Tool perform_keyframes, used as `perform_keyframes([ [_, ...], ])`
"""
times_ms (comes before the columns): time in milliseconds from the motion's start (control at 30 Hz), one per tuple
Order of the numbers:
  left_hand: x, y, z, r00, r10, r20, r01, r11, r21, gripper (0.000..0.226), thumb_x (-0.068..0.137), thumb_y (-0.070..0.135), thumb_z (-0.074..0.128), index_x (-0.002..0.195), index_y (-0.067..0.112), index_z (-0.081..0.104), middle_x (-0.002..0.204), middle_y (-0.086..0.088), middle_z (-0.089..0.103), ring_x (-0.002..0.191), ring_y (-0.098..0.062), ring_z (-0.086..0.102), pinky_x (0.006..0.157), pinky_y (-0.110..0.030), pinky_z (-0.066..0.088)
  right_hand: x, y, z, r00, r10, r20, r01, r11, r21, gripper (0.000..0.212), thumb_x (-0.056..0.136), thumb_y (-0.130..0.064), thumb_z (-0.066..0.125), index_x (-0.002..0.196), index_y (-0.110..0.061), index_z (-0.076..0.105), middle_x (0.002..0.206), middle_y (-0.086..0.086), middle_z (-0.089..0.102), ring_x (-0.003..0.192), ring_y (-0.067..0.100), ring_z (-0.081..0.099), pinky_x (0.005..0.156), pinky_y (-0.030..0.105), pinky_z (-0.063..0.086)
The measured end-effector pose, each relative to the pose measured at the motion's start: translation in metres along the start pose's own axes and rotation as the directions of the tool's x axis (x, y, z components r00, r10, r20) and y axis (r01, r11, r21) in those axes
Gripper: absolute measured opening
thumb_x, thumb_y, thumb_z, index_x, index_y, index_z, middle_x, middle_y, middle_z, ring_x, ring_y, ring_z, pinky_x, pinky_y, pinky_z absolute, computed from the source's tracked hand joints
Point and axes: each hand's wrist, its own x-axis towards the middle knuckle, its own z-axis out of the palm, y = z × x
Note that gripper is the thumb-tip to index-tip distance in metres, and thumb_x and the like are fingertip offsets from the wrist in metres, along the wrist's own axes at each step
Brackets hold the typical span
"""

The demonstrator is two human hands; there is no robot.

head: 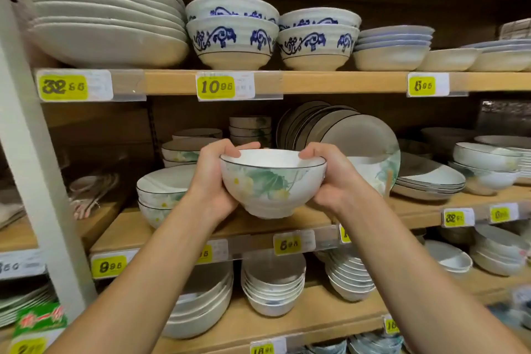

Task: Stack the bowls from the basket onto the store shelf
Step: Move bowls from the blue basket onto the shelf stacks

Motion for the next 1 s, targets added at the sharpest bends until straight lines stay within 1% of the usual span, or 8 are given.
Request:
perform_keyframes([
  [100, 0.002, -0.004, 0.006, 0.996, 0.052, -0.071, -0.053, 0.998, -0.026, 0.063, 0.059, 0.011, 0.038, 0.117, -0.005, 0.060, 0.111, -0.026, 0.065, 0.098, -0.044, 0.062, 0.073, -0.045, 0.058, 0.011, -0.004, -0.003, 0.996, 0.009, 0.091, -0.012, 0.999, 0.033, 0.043, 0.072, -0.013, 0.052, 0.113, -0.001, 0.058, 0.095, 0.023, 0.070, 0.073, 0.037, 0.070, 0.067, 0.043, 0.060],
  [267, 0.006, -0.009, 0.017, 0.946, 0.182, -0.270, -0.195, 0.981, -0.022, 0.041, 0.073, 0.010, 0.037, 0.103, 0.000, 0.063, 0.095, -0.019, 0.061, 0.084, -0.037, 0.061, 0.083, -0.052, 0.054, 0.021, 0.002, -0.014, 0.964, -0.263, -0.033, 0.262, 0.964, -0.047, 0.031, 0.092, -0.035, 0.048, 0.103, -0.012, 0.066, 0.095, 0.007, 0.069, 0.088, 0.021, 0.066, 0.080, 0.038, 0.056],
  [400, 0.012, -0.013, 0.019, 0.877, 0.296, -0.378, -0.322, 0.947, -0.005, 0.029, 0.073, 0.008, 0.039, 0.091, 0.007, 0.061, 0.095, -0.017, 0.060, 0.086, -0.034, 0.059, 0.091, -0.054, 0.049, 0.007, 0.026, -0.022, 0.880, -0.417, 0.226, 0.471, 0.824, -0.315, 0.035, 0.081, -0.056, 0.056, 0.101, -0.031, 0.070, 0.101, -0.016, 0.072, 0.095, -0.004, 0.066, 0.077, 0.022, 0.050],
  [533, 0.018, -0.019, 0.021, 0.896, 0.335, -0.291, -0.333, 0.941, 0.059, 0.011, 0.073, 0.013, 0.043, 0.075, 0.013, 0.054, 0.072, -0.009, 0.059, 0.068, -0.024, 0.059, 0.069, -0.033, 0.048, 0.015, 0.026, -0.023, 0.845, -0.457, 0.278, 0.534, 0.748, -0.394, 0.055, 0.070, -0.061, 0.068, 0.114, -0.028, 0.063, 0.106, -0.014, 0.071, 0.100, -0.002, 0.065, 0.077, 0.020, 0.053],
  [667, 0.026, -0.014, 0.020, 0.907, 0.385, -0.172, -0.320, 0.894, 0.314, 0.036, 0.062, 0.036, 0.053, 0.085, 0.009, 0.055, 0.094, -0.018, 0.057, 0.090, -0.034, 0.058, 0.081, -0.043, 0.045, 0.032, 0.009, -0.028, 0.870, -0.431, 0.242, 0.489, 0.820, -0.297, 0.043, 0.069, -0.051, 0.073, 0.100, -0.022, 0.069, 0.099, -0.004, 0.074, 0.095, 0.006, 0.069, 0.084, 0.030, 0.051],
  [767, 0.030, -0.007, 0.019, 0.924, 0.350, -0.154, -0.243, 0.848, 0.471, 0.071, 0.059, 0.046, 0.056, 0.114, 0.002, 0.057, 0.120, -0.021, 0.058, 0.111, -0.036, 0.057, 0.095, -0.050, 0.045, 0.044, 0.004, -0.029, 0.844, -0.464, 0.270, 0.532, 0.791, -0.303, 0.071, 0.065, -0.055, 0.076, 0.122, -0.014, 0.061, 0.116, 0.002, 0.070, 0.108, 0.013, 0.066, 0.096, 0.037, 0.051],
  [867, 0.035, -0.003, 0.017, 0.911, 0.369, -0.184, -0.243, 0.842, 0.482, 0.056, 0.061, 0.041, 0.059, 0.107, 0.010, 0.055, 0.098, -0.010, 0.061, 0.094, -0.026, 0.059, 0.081, -0.041, 0.046, 0.054, 0.009, -0.028, 0.831, -0.504, 0.236, 0.556, 0.726, -0.406, 0.116, 0.057, -0.064, 0.076, 0.152, -0.023, 0.025, 0.146, -0.001, 0.046, 0.128, 0.012, 0.051, 0.107, 0.037, 0.045],
  [1000, 0.047, -0.010, 0.017, 0.907, 0.354, -0.227, -0.203, 0.840, 0.503, 0.065, 0.062, 0.037, 0.057, 0.118, 0.005, 0.057, 0.113, -0.016, 0.063, 0.103, -0.031, 0.062, 0.082, -0.039, 0.048, 0.062, 0.020, -0.027, 0.788, -0.564, 0.245, 0.591, 0.585, -0.555, 0.124, 0.056, -0.078, 0.067, 0.154, -0.024, 0.015, 0.152, -0.001, 0.035, 0.138, 0.015, 0.038, 0.112, 0.042, 0.038],
])
